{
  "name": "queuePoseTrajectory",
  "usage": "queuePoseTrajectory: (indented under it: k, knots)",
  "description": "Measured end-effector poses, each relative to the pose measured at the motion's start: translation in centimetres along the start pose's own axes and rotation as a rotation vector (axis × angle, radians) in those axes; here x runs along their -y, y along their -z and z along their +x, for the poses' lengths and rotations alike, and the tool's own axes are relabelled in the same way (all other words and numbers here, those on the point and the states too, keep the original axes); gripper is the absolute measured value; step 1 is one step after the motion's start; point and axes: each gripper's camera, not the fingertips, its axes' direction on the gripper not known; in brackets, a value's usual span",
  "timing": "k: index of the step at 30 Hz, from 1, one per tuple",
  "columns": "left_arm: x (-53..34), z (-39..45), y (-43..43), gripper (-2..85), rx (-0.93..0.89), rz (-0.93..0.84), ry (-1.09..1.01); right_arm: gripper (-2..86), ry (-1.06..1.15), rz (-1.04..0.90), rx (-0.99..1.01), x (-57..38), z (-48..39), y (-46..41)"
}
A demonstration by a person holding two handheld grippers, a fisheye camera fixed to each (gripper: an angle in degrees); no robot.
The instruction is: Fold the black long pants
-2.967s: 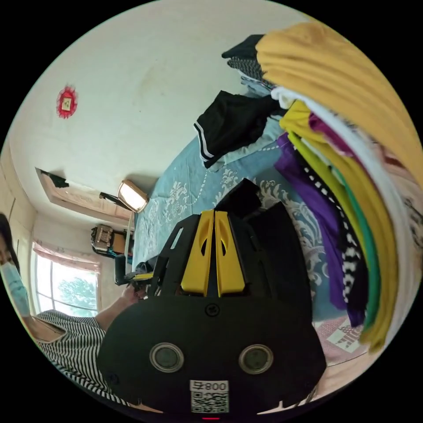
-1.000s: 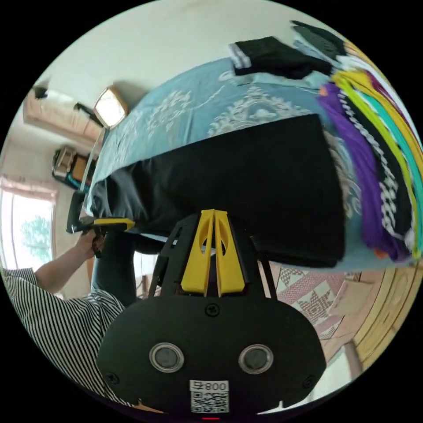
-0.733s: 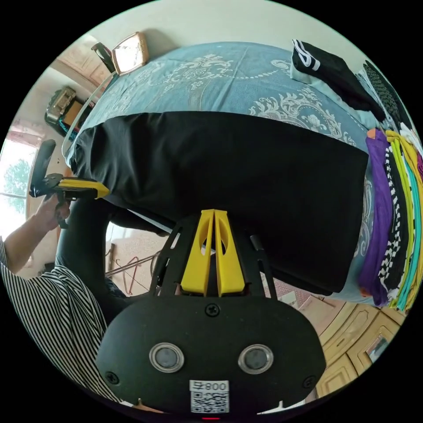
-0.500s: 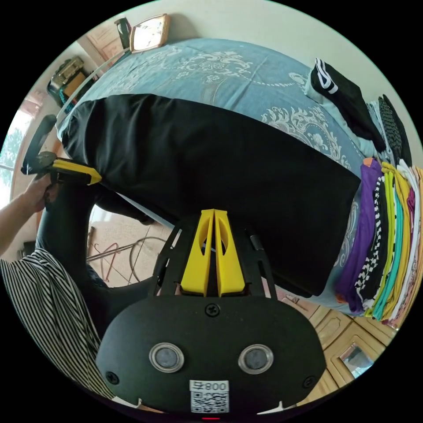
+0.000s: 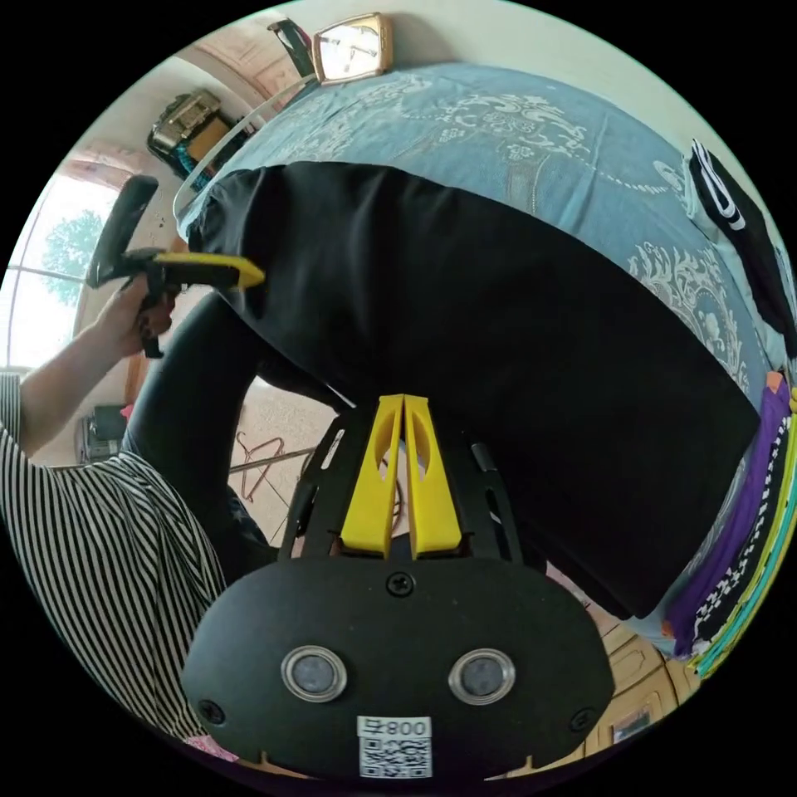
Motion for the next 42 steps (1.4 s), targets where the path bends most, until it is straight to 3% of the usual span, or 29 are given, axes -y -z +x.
queuePoseTrajectory:
  k: [5,9,12,18,26,33,42]
  knots:
    - [5.6,-7.3,4.8,2.6,0.099,0.146,0.001,0.3,0.040,0.082,0.099,5.8,-1.2,3.5]
    - [7.3,-11.5,3.8,2.7,0.222,0.065,0.005,1.0,0.135,0.205,0.181,14.6,-3.1,5.7]
    - [5.2,-14.6,1.7,1.5,0.189,0.015,0.018,2.8,0.207,0.215,0.225,21.4,-4.6,5.5]
    - [1.9,-18.7,1.0,0.5,0.114,0.111,0.058,7.3,0.331,0.088,0.281,31.4,-8.8,2.6]
    - [2.1,-22.3,0.2,1.0,0.093,0.115,0.021,2.9,0.336,-0.006,0.255,36.0,-11.3,0.6]
    - [5.5,-23.8,3.1,5.5,0.093,0.200,-0.103,0.3,0.311,0.115,0.283,35.3,-12.3,2.5]
    - [14.1,-29.7,-2.9,5.8,0.060,-0.110,-0.164,0.1,0.267,0.159,0.263,34.6,-14.1,2.9]
